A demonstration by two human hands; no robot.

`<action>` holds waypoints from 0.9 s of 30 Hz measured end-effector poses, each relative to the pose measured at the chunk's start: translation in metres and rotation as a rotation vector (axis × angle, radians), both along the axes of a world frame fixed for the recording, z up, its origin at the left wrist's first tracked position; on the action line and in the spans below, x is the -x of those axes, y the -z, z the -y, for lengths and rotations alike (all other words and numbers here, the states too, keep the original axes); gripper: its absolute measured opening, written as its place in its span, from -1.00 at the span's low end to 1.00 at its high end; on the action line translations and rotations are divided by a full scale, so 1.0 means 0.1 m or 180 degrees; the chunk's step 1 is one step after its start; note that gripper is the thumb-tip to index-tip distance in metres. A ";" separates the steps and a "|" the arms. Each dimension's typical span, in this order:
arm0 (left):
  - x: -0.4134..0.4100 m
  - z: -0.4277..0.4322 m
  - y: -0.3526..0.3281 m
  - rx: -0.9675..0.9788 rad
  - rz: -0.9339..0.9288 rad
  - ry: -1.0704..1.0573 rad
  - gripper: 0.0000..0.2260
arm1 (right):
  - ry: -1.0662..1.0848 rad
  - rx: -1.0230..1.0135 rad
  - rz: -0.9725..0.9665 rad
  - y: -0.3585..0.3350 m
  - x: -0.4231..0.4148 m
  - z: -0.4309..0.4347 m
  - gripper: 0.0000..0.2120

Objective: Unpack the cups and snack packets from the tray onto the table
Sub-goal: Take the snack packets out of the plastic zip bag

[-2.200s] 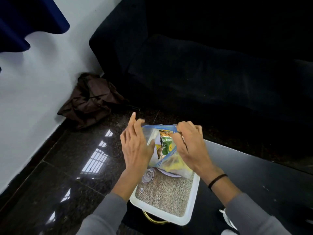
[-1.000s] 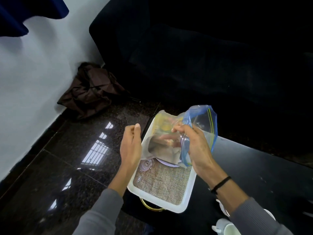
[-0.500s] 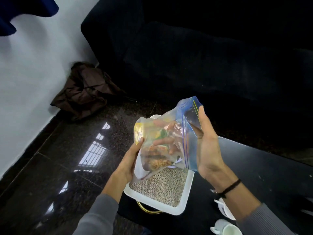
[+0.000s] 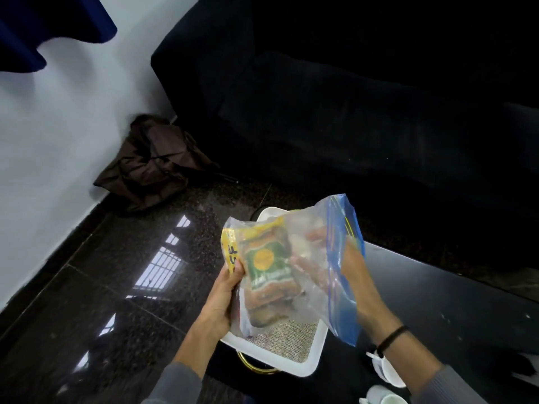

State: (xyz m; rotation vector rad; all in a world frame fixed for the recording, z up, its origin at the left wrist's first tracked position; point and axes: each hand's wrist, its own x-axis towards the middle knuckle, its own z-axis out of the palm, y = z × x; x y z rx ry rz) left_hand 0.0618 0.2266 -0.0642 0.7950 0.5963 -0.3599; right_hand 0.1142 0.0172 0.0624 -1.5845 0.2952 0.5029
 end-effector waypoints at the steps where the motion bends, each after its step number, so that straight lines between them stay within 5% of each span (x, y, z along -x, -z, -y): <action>1: 0.01 0.01 -0.01 -0.0001 -0.0082 -0.0029 -0.41 | 0.0187 -0.0193 0.0025 -0.04 0.02 0.00 -0.67; 2: 0.02 0.02 -0.03 -0.0078 -0.0117 -0.0058 -0.46 | 0.0337 -0.0396 -0.0085 -0.08 0.06 0.01 -0.52; 6: 0.08 0.05 -0.11 -0.0170 -0.0250 -0.0264 -0.58 | 0.0828 -0.0531 -0.0691 -0.06 0.12 0.04 -0.65; 9: 0.07 0.08 -0.16 -0.0352 -0.0177 -0.0349 -0.70 | -0.0019 -0.0383 -0.1197 -0.02 0.10 -0.01 -0.64; 14: 0.11 0.16 -0.15 -0.0739 -0.0257 -0.0682 -0.86 | -0.0445 0.0296 -0.0542 0.07 0.24 -0.18 -0.67; 18: 0.11 0.15 -0.11 -0.1005 -0.0590 -0.0714 -0.78 | 0.0425 -0.1019 -0.1199 0.20 0.45 -0.11 -0.50; 20: 0.13 0.09 -0.06 -0.1104 -0.0660 -0.0684 -0.78 | 0.0530 -0.0627 -0.1180 0.23 0.39 -0.09 -0.42; 24: 0.22 -0.08 0.03 -0.1280 -0.0883 -0.0839 -0.74 | -0.0495 0.1129 -0.0240 0.33 0.17 0.01 -0.81; 27: 0.27 -0.25 0.12 -0.1447 -0.1122 -0.1005 -0.77 | -0.0665 0.1132 -0.0015 0.38 0.15 0.15 -0.76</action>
